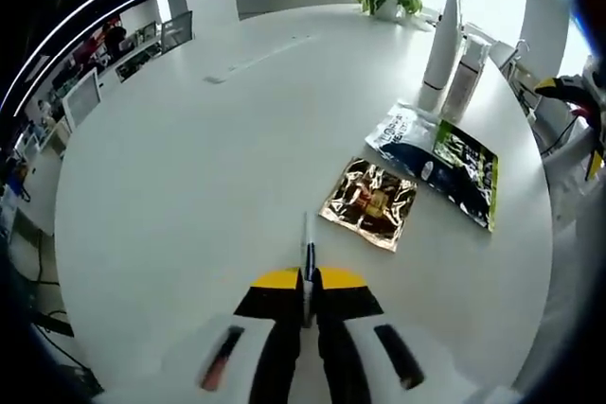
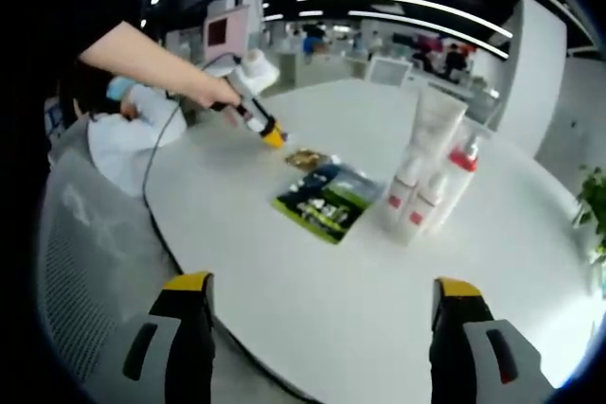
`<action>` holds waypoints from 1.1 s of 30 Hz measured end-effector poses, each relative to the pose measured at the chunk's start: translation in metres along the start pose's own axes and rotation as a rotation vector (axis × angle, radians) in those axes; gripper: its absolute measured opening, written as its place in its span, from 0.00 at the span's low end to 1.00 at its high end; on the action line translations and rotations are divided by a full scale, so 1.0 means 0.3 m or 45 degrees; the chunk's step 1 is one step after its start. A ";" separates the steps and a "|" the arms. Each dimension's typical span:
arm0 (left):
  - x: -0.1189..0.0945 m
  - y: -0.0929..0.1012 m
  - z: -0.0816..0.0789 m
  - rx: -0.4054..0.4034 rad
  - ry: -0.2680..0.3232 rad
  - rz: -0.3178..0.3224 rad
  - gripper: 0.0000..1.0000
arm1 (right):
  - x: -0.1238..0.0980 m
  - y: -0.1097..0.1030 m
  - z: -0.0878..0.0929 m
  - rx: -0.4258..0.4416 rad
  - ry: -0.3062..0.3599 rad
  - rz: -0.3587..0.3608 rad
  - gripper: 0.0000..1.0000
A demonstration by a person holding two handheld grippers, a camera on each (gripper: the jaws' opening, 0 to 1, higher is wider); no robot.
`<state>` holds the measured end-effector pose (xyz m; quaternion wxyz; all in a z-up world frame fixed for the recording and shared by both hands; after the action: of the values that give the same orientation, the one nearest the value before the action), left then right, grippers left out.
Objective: Arrange the skincare products in the storage area until every visible bottle or jar stands upright without overlapping.
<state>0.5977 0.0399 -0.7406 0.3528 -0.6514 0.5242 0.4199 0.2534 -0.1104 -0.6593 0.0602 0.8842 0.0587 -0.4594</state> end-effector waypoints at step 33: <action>-0.221 0.413 -0.080 0.204 0.182 0.188 0.03 | -0.023 -0.018 -0.030 -0.001 0.102 -0.060 0.95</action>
<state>0.4741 0.0190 -0.6727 0.3335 -0.6091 0.6264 0.3541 0.2560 -0.1039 -0.6487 0.0473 0.9003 0.0819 -0.4249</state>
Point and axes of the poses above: the point that each gripper's makers call its tool centre point, and the gripper's own axes: x roughly forward along the fingers, y roughly to its right, z roughly out of its underside, the point moved 6 cm from there along -x, roughly backward along the fingers, and after that the axes turned 13 degrees about -y, right-handed, at the moved point
